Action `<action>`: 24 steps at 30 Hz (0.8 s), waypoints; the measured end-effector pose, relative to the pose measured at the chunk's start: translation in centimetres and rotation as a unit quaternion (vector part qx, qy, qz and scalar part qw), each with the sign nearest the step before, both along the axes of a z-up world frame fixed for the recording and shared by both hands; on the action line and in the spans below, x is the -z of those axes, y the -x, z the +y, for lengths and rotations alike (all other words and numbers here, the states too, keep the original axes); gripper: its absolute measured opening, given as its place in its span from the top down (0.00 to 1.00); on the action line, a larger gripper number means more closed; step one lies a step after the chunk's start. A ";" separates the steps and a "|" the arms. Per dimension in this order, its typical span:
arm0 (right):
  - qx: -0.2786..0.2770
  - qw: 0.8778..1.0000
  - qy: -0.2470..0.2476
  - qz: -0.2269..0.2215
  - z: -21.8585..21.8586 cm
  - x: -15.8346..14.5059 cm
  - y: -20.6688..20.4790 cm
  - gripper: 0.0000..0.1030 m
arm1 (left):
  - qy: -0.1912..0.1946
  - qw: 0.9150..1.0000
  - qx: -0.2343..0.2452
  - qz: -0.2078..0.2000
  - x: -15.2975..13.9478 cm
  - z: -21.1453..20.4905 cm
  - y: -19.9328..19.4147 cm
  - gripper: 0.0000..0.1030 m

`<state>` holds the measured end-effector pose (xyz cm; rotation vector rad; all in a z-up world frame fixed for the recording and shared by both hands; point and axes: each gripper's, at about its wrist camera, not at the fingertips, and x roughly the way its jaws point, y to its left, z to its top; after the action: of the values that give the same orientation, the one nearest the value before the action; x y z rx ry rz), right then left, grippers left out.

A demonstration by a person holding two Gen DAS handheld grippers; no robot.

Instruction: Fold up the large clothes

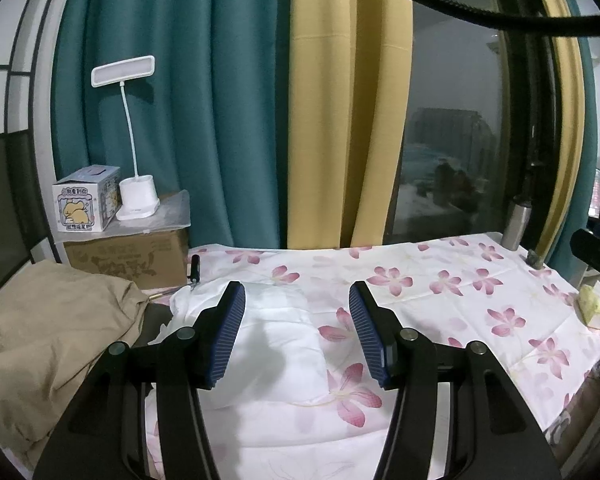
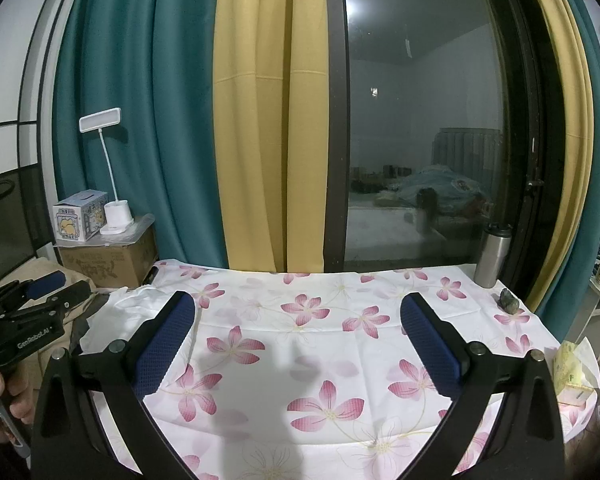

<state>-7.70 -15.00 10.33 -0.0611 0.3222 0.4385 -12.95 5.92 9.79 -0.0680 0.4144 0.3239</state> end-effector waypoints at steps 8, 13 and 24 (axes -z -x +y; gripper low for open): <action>0.001 1.000 0.000 0.000 0.1 0.0 0.0 0.01 | 0.000 1.000 0.001 0.000 0.0 0.0 -0.1 0.44; 0.002 1.000 0.000 0.000 0.1 0.0 0.0 0.01 | 0.000 1.000 0.002 0.000 0.0 0.0 -0.1 0.44; 0.001 1.000 0.000 0.001 0.1 -0.1 0.0 0.01 | -0.001 1.000 0.009 0.000 0.0 0.0 -0.3 0.44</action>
<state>-7.65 -14.92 10.39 -0.0614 0.3239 0.4367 -12.61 5.90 9.82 -0.0627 0.4141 0.3065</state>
